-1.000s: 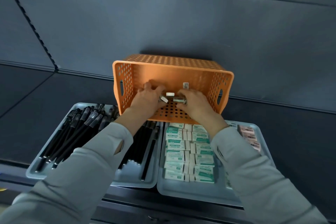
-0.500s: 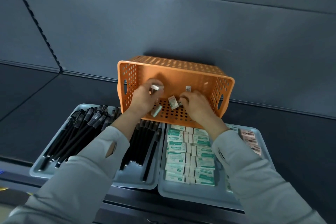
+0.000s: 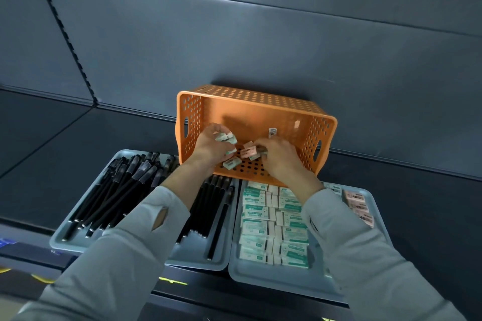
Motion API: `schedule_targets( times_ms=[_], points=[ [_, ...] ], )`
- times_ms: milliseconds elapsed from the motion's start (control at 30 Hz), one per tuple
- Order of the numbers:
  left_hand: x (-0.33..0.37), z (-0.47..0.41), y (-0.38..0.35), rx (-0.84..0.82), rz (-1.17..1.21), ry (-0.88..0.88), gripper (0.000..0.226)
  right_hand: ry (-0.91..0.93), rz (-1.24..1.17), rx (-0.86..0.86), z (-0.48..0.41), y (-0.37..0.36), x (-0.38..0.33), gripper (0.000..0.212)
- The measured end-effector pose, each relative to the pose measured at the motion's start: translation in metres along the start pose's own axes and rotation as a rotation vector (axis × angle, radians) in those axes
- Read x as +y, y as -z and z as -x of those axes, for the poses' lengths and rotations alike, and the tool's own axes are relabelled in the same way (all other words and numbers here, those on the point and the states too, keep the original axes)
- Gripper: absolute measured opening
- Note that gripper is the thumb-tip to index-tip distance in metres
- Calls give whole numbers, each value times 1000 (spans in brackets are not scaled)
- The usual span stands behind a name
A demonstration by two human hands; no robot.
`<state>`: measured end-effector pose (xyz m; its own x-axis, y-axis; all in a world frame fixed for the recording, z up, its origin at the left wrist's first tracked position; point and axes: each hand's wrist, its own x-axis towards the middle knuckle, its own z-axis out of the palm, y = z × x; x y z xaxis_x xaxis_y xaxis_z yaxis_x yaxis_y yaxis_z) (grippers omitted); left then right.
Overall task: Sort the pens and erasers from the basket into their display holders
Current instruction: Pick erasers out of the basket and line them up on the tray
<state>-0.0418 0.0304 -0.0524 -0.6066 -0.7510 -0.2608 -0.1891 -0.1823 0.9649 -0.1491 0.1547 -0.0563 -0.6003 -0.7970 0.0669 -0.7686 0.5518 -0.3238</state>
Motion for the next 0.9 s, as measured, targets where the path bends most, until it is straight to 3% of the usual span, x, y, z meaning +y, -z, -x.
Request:
schedule_targets(
  times_ms=[67, 133, 200, 267, 400, 600, 700, 833, 900],
  points=[
    [-1, 1, 2, 36, -380, -160, 33, -34, 14, -7, 1, 2, 3, 57],
    [-3, 4, 3, -30, -696, -276, 31, -61, -16, 22, 1, 5, 4, 48],
    [-8, 6, 2, -126, -918, -355, 35, -58, -59, 15, -1, 6, 1, 32],
    [-12, 6, 0, -143, -1049, -434, 37, -54, -78, -27, -4, 3, -2, 31],
    [-11, 4, 1, -125, -1029, -507, 22, -69, -45, -14, -9, -4, -3, 31],
    [-11, 0, 10, -3, -733, -338, 25, -123, -16, -4, -14, -4, -3, 25],
    [-14, 2, 8, -3, -774, -350, 19, -118, -30, 18, -15, -7, -5, 22],
    [-12, 4, 3, -118, -952, -416, 41, -135, -65, -1, -17, -13, -12, 36],
    [-11, 4, 0, -133, -1004, -419, 43, -134, -66, 11, -20, -15, -10, 31]
  ],
)
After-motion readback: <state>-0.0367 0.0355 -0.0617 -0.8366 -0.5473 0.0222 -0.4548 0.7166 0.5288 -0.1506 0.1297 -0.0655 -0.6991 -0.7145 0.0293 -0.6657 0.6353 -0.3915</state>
